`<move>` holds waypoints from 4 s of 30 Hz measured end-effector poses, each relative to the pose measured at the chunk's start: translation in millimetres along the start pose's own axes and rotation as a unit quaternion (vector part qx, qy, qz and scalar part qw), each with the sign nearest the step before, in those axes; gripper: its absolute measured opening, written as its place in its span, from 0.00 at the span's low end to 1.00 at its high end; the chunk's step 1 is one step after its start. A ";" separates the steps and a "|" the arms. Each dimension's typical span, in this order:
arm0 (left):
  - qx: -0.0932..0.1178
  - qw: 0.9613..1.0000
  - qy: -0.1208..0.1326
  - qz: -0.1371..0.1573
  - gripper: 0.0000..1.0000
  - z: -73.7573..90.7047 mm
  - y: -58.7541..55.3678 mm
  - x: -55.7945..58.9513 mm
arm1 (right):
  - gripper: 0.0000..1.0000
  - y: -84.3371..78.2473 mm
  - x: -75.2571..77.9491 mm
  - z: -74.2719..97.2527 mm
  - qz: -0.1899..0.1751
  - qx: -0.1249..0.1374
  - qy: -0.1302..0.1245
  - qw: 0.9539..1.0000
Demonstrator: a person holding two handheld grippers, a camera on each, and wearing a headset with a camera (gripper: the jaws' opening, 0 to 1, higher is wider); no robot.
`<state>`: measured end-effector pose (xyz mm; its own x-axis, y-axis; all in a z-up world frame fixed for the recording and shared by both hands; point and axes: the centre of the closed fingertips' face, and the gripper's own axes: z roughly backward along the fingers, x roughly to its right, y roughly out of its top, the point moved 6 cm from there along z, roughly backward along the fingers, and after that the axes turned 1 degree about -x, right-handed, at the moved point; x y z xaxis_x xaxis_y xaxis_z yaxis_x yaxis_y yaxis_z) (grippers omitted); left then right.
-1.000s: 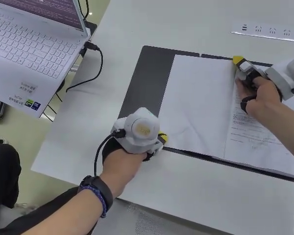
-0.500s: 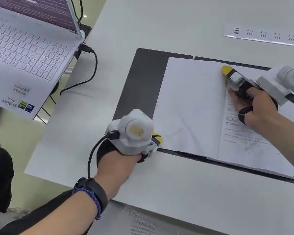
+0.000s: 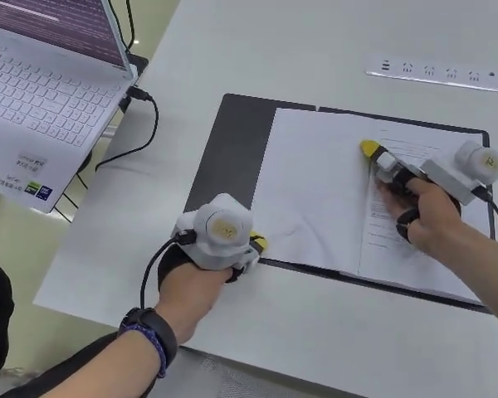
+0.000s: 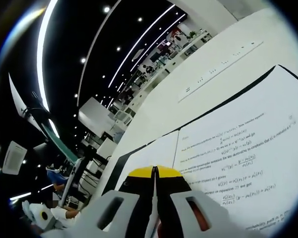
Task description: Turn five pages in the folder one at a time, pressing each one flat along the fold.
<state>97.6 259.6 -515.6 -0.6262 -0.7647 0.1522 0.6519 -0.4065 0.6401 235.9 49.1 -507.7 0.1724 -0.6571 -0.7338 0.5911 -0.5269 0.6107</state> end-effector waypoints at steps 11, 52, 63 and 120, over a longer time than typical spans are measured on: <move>0.003 1.000 0.000 -0.001 0.00 0.4 -0.1 0.2 | 0.00 -13.9 -0.7 17.5 0.013 -0.006 0.007 1.000; 0.006 1.000 0.008 -0.011 0.00 0.8 -2.1 2.2 | 0.00 -78.5 -18.2 85.7 0.030 -0.061 0.048 0.997; 0.006 1.000 0.018 -0.012 0.00 1.0 -1.9 4.1 | 0.00 -100.2 -18.4 106.2 0.038 -0.093 0.053 0.994; 0.121 0.991 0.048 0.012 0.41 131.1 36.9 7.2 | 0.45 -43.3 -29.9 255.3 0.201 -0.054 -0.048 0.977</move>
<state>61.0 304.7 -392.1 -0.5603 -0.8217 0.1048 0.5369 -0.2639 0.8013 4.0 -46.1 -436.3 0.3368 -0.8492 -0.4067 0.5714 -0.1590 0.8051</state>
